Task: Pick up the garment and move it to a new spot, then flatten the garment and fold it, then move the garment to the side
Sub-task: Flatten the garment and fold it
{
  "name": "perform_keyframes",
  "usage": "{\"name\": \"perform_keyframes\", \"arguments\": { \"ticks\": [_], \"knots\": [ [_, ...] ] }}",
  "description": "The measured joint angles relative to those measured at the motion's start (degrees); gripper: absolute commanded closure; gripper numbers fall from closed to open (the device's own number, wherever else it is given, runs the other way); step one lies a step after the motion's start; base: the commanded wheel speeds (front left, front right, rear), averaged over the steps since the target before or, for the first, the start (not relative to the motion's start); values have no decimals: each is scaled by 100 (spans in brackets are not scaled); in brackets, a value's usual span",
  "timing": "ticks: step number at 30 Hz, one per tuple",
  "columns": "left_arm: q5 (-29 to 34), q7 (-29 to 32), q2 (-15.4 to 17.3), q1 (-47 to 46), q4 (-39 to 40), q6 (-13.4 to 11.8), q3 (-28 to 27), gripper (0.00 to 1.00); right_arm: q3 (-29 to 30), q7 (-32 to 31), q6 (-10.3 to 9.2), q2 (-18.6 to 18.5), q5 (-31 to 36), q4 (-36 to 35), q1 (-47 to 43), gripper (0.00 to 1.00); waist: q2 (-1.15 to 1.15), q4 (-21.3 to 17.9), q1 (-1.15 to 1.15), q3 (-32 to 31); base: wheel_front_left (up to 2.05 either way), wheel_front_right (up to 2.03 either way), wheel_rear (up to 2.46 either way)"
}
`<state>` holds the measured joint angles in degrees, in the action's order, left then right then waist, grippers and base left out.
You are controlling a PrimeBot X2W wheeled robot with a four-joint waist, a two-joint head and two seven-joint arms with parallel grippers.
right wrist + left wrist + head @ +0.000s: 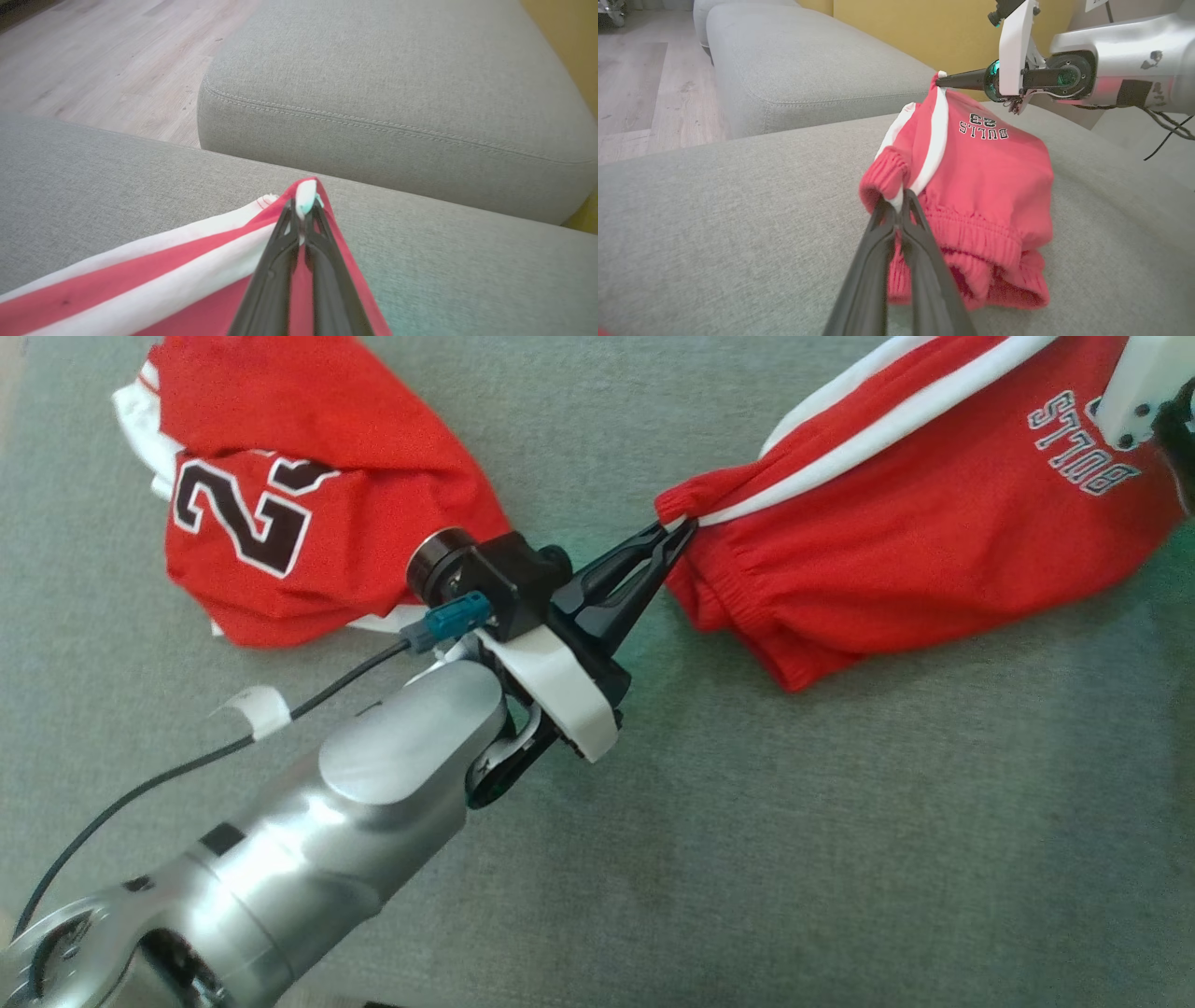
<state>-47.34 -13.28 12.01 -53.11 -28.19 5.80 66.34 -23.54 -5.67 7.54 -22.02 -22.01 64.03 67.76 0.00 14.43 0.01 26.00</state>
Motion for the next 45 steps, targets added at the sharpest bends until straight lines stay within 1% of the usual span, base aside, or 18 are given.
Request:
{"name": "perform_keyframes", "arguments": {
  "ticks": [4,5,6,7,8,11,16,19,22,24,27,31,33,36,39,41,45],
  "knots": [
    [48,-51,-111,-78,-143,33,4,100,-25,108,0,1,-2,191,99,100,0,139,0,116,0,0,0],
    [57,-51,-140,-84,-170,35,3,100,-23,124,0,0,-4,247,125,84,0,165,0,137,0,0,0],
    [57,-52,-172,-85,-209,51,3,90,-22,125,0,1,-24,322,155,0,0,187,-1,152,0,0,0],
    [58,-65,-198,-86,-252,69,3,15,-9,137,0,4,-37,387,179,0,0,206,-1,164,0,0,0],
    [59,-69,-220,-87,-288,76,3,0,-23,153,0,2,-42,453,209,0,0,222,-1,172,0,0,0],
    [107,-96,-249,-92,-398,75,-42,0,-27,326,0,1,-19,560,238,0,0,226,0,165,0,0,0],
    [210,-110,-241,-88,-511,64,-266,0,-24,533,0,33,-90,698,238,0,0,138,-1,13,0,0,0],
    [212,-119,-207,-55,-497,16,-522,0,12,760,0,99,-282,691,227,0,0,60,-1,-143,0,0,0],
    [263,-119,-94,87,-439,-64,-810,0,-22,1033,0,191,-514,493,136,0,0,-33,-2,-346,0,0,0],
    [266,-119,1,279,-356,-148,-1063,0,-58,1272,0,216,-693,274,-17,0,0,-109,-1,-502,0,0,0],
    [330,-122,146,629,-127,-343,-1594,0,-227,1664,0,216,-906,-111,-385,0,0,-237,-2,-749,0,0,0],
    [576,-126,285,1123,422,-666,-2579,0,-470,1959,0,205,-1053,-848,-967,0,0,-444,-2,-1074,0,0,0],
    [759,-127,310,1398,694,-767,-2974,0,-482,1998,0,171,-1050,-1249,-1233,0,0,-550,-3,-1224,0,0,0],
    [978,-136,308,1948,977,-826,-3467,0,-152,2006,0,136,-871,-2031,-1722,0,0,-734,-3,-1418,0,0,0],
    [1227,-136,286,2501,1161,-837,-3889,0,354,2015,0,200,-584,-2704,-2373,0,0,-913,-3,-1599,0,0,0],
    [1370,-136,218,2784,1228,-835,-4121,0,676,2017,0,353,-392,-3021,-2876,0,1,-1009,-2,-1728,0,0,0],
    [1630,-136,14,3315,1315,-773,-4488,0,1084,2031,0,844,-81,-3420,-3891,0,1,-1178,-2,-1993,0,0,0]
  ]
}}
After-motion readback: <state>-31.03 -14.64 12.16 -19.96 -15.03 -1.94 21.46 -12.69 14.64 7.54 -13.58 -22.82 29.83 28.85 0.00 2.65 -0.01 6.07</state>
